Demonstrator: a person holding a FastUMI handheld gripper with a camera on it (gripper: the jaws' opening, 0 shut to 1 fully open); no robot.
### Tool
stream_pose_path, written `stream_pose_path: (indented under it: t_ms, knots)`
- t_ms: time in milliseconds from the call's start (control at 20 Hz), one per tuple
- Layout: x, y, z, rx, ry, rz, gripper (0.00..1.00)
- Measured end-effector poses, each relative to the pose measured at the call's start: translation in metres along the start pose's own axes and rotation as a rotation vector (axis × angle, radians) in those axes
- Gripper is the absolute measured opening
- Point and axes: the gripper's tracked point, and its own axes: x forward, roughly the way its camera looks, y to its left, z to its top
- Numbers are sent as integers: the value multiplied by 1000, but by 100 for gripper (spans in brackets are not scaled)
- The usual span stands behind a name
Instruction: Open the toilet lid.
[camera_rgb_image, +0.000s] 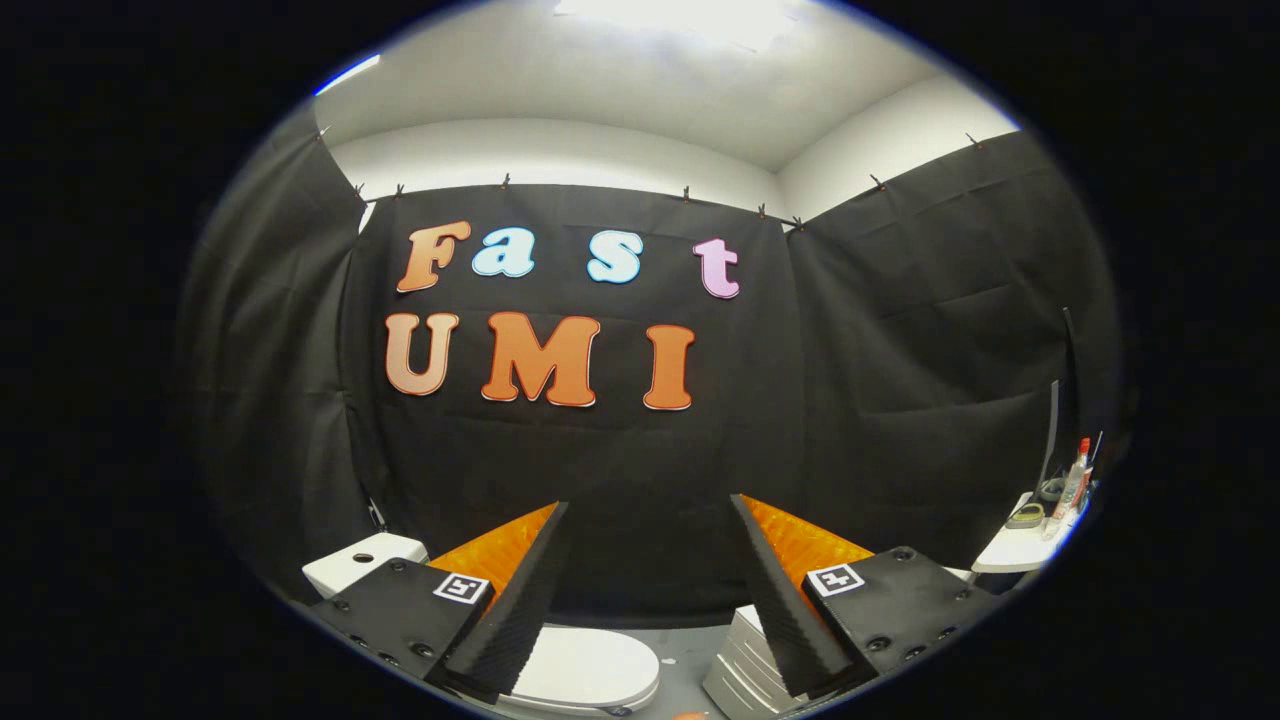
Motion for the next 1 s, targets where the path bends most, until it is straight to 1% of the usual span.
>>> stream_pose_path:
  t_ms: [150, 350, 500, 650, 750, 900, 1000]
  knots:
    - [8, 4, -16, 13, 8, 29, 99]
    - [26, 10, -59, 23, 41, 62, 100]
    - [41, 24, -120, 37, 120, 116, 100]
    - [60, 37, -194, 100, 236, 171, 100]
    - [72, 40, -241, 162, 322, 173, 100]
    - [84, 46, -305, 259, 414, 180, 99]
    - [80, 38, -347, 299, 467, 165, 99]
